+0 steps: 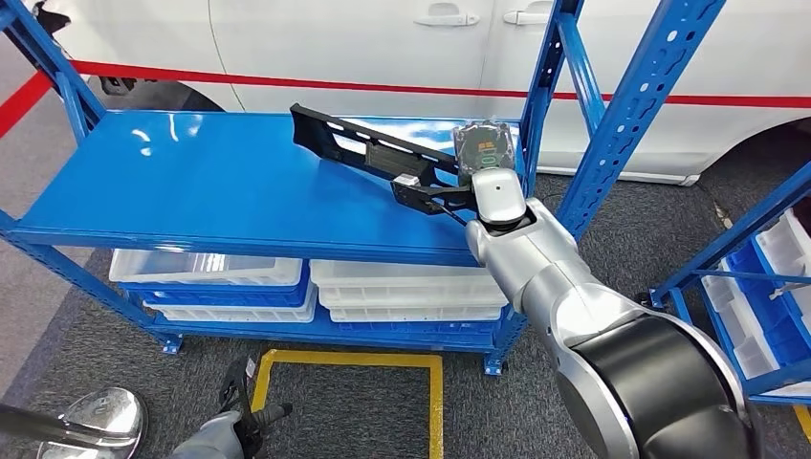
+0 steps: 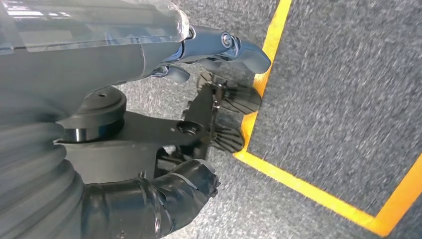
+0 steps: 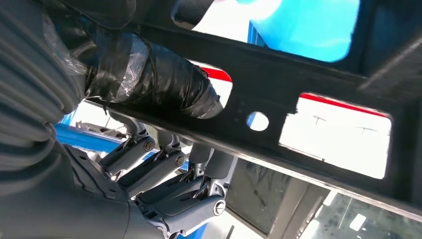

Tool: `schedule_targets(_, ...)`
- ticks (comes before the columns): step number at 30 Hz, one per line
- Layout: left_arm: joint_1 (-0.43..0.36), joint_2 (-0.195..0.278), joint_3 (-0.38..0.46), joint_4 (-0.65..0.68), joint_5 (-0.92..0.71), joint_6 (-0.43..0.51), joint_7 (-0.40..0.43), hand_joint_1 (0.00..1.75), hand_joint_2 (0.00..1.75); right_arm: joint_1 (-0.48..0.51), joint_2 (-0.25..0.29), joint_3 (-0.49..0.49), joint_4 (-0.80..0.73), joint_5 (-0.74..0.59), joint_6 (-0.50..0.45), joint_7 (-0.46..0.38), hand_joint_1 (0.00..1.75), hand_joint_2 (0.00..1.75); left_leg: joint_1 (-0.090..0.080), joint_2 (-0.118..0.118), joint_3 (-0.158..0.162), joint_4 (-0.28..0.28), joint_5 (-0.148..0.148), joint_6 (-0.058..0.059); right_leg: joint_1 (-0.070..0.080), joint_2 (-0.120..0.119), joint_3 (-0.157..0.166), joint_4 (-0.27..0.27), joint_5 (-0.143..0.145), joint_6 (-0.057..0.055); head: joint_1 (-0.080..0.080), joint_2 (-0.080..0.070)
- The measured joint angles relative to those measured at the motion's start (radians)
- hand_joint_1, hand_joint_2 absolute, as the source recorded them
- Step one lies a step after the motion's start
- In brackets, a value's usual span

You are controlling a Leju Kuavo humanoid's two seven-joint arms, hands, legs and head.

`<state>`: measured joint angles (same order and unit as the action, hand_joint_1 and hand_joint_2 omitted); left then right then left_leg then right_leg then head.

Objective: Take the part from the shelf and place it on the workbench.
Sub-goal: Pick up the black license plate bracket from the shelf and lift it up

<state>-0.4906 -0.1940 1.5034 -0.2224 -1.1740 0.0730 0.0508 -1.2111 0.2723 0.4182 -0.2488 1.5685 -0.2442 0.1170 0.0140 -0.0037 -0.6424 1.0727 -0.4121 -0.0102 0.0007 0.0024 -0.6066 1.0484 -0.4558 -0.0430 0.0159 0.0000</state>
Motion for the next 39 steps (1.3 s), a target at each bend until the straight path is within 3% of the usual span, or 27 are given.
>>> schedule_targets(2,-0.001,0.002,0.000,0.000,0.000,-0.001,0.000,0.00,1.75,0.001,-0.001,-0.001,0.000,0.000,0.000,0.000,1.75,1.75,-0.007,0.000,0.023,-0.041,-0.003,0.009,-0.001,0.000,-0.004,-0.003,0.004,0.009,0.000,0.000)
schedule_targets(5,-0.002,0.001,0.000,0.000,0.001,-0.003,0.000,0.00,1.75,0.001,-0.002,-0.003,0.000,0.000,0.000,0.000,1.75,1.75,-0.002,0.003,0.029,-0.067,0.007,0.024,-0.002,0.001,-0.009,0.005,-0.003,0.025,0.000,0.000)
schedule_targets(7,-0.003,0.001,0.000,0.000,0.001,-0.005,0.000,0.00,1.75,0.000,-0.004,-0.005,-0.001,0.000,-0.001,0.000,1.75,1.75,0.003,0.006,0.033,-0.078,0.013,0.034,-0.003,0.001,-0.045,0.079,-0.047,0.035,0.000,0.000)
schedule_targets(9,-0.003,0.001,0.000,0.000,0.002,-0.006,0.001,0.00,1.75,0.003,-0.007,-0.007,0.000,0.000,-0.001,0.000,1.75,1.75,0.004,0.006,0.031,-0.078,0.014,0.037,-0.010,0.001,-0.110,0.210,-0.099,0.044,0.000,0.000)
schedule_targets(10,-0.002,0.001,0.000,0.000,0.002,-0.006,0.001,0.00,1.75,0.006,-0.008,-0.008,0.000,0.000,-0.001,0.000,1.75,1.75,0.004,0.006,0.030,-0.076,0.014,0.037,-0.013,0.000,-0.134,0.255,-0.108,0.048,0.000,0.000)
schedule_targets(11,0.000,0.001,0.000,0.000,0.002,-0.006,0.002,0.00,1.75,0.009,-0.010,-0.009,0.000,0.000,-0.001,0.000,1.75,1.75,0.006,0.006,0.029,-0.074,0.013,0.036,-0.017,0.000,-0.141,0.264,-0.098,0.051,0.000,0.000)
schedule_targets(12,0.000,0.001,0.000,0.000,0.002,-0.006,0.002,0.00,1.75,0.010,-0.011,-0.011,0.000,0.000,-0.001,0.000,1.75,1.75,0.007,0.005,0.028,-0.070,0.012,0.034,-0.021,0.000,-0.127,0.231,-0.069,0.054,0.000,0.000)
schedule_targets(14,0.000,0.000,0.000,0.000,0.002,-0.006,0.002,0.00,1.75,0.008,-0.011,-0.012,0.000,0.000,-0.002,0.000,1.75,1.75,0.010,0.004,0.024,-0.057,0.005,0.024,-0.025,-0.001,-0.067,0.104,-0.005,0.058,0.001,0.000)
schedule_targets(16,-0.001,-0.001,0.000,0.000,0.002,-0.006,0.003,0.00,1.75,0.006,-0.011,-0.013,0.000,0.000,-0.003,-0.002,1.75,1.75,0.008,0.003,0.014,-0.044,0.001,0.011,-0.023,0.000,-0.031,0.023,0.017,0.054,-0.001,0.000)
schedule_targets(19,-0.001,-0.001,0.000,0.000,0.002,-0.005,0.003,0.00,1.75,0.008,-0.012,-0.015,0.000,0.000,-0.004,-0.002,1.75,1.75,0.009,0.003,0.005,-0.044,0.004,-0.006,-0.018,0.001,-0.035,0.012,0.018,0.036,-0.002,0.000)
schedule_targets(21,-0.001,-0.001,0.000,0.000,0.003,-0.005,0.003,0.00,1.75,0.007,-0.013,-0.016,-0.001,0.000,-0.004,-0.002,1.75,1.75,0.012,0.003,-0.011,-0.011,-0.023,-0.014,-0.021,0.000,-0.035,0.006,0.025,0.021,-0.002,0.000)
schedule_targets(24,-0.001,-0.001,0.001,0.000,0.005,-0.005,0.003,0.00,1.75,0.008,-0.012,-0.017,-0.001,0.000,-0.004,-0.002,1.75,1.75,0.013,0.003,-0.085,0.165,-0.115,-0.020,-0.018,-0.001,-0.039,0.004,0.031,0.011,-0.002,0.000)
schedule_targets(25,0.000,-0.001,0.001,0.000,0.007,-0.005,0.003,0.00,1.75,0.009,-0.012,-0.017,-0.001,-0.001,-0.004,-0.003,1.75,1.75,0.013,0.003,-0.106,0.216,-0.132,-0.020,-0.016,-0.001,-0.041,0.005,0.032,0.009,-0.002,0.000)
schedule_targets(26,0.001,-0.001,0.001,0.000,0.008,-0.005,0.003,0.00,1.75,0.011,-0.012,-0.018,0.000,-0.001,-0.004,-0.003,1.75,1.75,0.012,0.003,-0.112,0.233,-0.130,-0.019,-0.015,-0.001,-0.042,0.005,0.032,0.008,-0.002,0.000)
schedule_targets(27,0.001,-0.001,0.001,0.000,0.009,-0.005,0.003,0.00,1.75,0.011,-0.012,-0.019,0.000,-0.002,-0.004,-0.003,1.75,1.75,0.012,0.003,-0.099,0.213,-0.111,-0.017,-0.014,0.000,-0.042,0.006,0.033,0.008,-0.002,0.000)
schedule_targets(29,0.000,-0.001,0.001,0.000,0.010,-0.005,0.003,0.00,1.75,0.010,-0.012,-0.020,0.000,-0.002,-0.004,-0.003,1.75,1.75,0.011,0.003,-0.034,0.089,-0.049,-0.009,-0.013,0.000,-0.042,0.007,0.033,0.009,-0.002,0.000)
schedule_targets(31,-0.003,-0.001,0.002,0.000,0.011,-0.005,0.003,0.00,1.75,0.007,-0.013,-0.022,0.000,-0.003,-0.004,-0.003,1.75,1.75,0.006,0.003,0.016,-0.013,-0.019,-0.001,-0.010,0.000,-0.047,0.008,0.037,0.017,-0.002,0.000)
schedule_targets(35,-0.003,-0.002,0.002,0.000,0.012,-0.005,0.005,0.00,1.75,0.007,-0.013,-0.024,0.000,-0.003,-0.004,-0.003,1.75,1.75,0.004,0.003,0.024,-0.045,-0.009,0.018,-0.009,0.000,-0.055,0.007,0.042,0.040,-0.002,0.000)
schedule_targets(37,-0.005,-0.004,0.002,0.000,0.012,-0.005,0.006,0.00,1.75,0.006,-0.013,-0.026,0.000,-0.003,-0.004,-0.003,1.75,1.75,0.008,0.006,0.023,-0.055,0.002,0.031,-0.009,0.000,-0.076,0.060,-0.002,0.047,-0.001,0.000)
schedule_targets(39,-0.006,-0.004,0.002,0.000,0.012,-0.005,0.006,0.00,1.75,0.007,-0.015,-0.028,0.000,-0.003,-0.003,-0.003,1.75,1.75,0.006,0.007,0.014,-0.055,0.010,0.038,-0.011,-0.001,-0.124,0.185,-0.074,0.052,-0.001,0.000)
